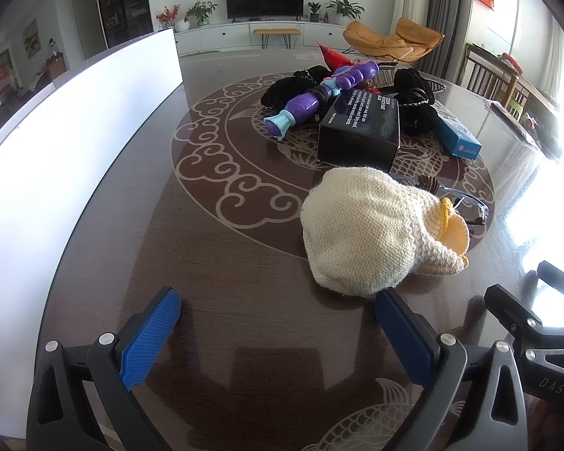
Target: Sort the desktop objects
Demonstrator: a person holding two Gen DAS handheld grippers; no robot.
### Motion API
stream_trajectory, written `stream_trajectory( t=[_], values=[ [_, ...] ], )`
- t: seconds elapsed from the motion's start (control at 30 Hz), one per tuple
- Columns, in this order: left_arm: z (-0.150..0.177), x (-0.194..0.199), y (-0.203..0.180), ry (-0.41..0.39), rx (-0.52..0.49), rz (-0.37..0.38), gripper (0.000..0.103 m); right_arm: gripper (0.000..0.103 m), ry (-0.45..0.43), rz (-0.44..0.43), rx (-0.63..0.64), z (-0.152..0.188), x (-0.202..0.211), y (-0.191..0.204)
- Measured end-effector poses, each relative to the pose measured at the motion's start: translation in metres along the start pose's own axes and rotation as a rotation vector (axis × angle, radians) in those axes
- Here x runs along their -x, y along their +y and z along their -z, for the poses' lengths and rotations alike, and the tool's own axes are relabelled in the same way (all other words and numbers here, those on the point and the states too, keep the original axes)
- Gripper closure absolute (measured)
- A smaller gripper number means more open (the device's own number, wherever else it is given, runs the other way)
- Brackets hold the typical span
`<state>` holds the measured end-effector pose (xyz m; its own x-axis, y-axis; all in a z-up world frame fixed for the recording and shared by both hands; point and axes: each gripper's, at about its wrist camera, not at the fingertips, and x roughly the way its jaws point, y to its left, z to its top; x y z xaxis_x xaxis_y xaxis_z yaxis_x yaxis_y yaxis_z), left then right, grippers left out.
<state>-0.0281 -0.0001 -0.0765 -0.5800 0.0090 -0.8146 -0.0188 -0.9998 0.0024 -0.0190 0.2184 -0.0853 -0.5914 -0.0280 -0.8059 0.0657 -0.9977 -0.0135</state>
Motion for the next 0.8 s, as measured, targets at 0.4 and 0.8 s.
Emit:
stream_trajectory(
  t=[0.4,0.8],
  values=[
    [0.0003,0.0002,-0.0004,-0.004,0.01,-0.008,0.0,0.0,0.0,0.0,0.0,0.0002,0.0002,-0.0004],
    [0.0004,0.0004,-0.0009,-0.004,0.011,-0.008,0.0,0.0,-0.001,0.0,0.001,0.0003,0.0,-0.0006]
  ],
)
